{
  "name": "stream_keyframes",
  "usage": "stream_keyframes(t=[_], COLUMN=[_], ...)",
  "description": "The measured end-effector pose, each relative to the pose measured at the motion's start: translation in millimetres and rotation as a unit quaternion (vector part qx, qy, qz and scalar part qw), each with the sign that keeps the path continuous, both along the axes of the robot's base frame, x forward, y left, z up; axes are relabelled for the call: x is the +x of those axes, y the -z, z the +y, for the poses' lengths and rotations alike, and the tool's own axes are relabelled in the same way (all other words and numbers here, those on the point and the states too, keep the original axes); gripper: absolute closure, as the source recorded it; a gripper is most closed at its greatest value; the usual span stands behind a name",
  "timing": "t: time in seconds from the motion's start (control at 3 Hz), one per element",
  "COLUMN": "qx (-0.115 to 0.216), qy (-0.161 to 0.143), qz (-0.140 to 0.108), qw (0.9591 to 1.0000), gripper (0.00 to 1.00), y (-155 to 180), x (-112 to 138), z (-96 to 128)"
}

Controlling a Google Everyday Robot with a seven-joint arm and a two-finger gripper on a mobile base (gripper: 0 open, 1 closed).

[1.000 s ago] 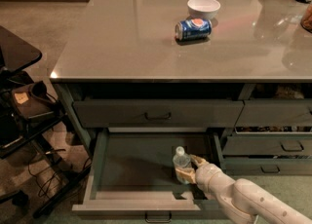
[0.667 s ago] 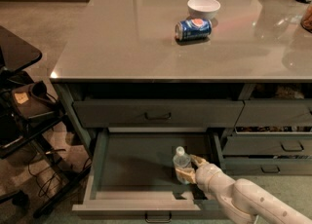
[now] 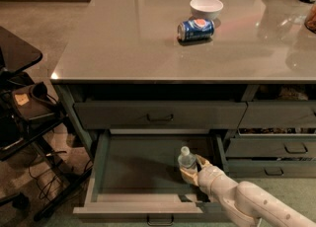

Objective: Place blue plastic bottle into middle drawer

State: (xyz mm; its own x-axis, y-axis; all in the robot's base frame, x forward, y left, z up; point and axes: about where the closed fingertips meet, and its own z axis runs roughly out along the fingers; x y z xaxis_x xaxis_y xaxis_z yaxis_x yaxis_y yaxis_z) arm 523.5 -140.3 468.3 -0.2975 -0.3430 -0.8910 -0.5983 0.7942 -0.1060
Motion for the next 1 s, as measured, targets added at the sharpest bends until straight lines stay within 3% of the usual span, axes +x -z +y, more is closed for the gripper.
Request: stream_keyframes(t=[0.33,0.67,1.0], qx=[0.0,0.0,0.0], qy=[0.0,0.0,0.0], qz=[0.0,0.0,0.0], qw=[1.0,1.0,1.0], gripper=[0.11,0.0,0.0], y=[0.0,0.0,0.0], x=[0.0,0.0,0.0], z=[0.0,0.0,0.0])
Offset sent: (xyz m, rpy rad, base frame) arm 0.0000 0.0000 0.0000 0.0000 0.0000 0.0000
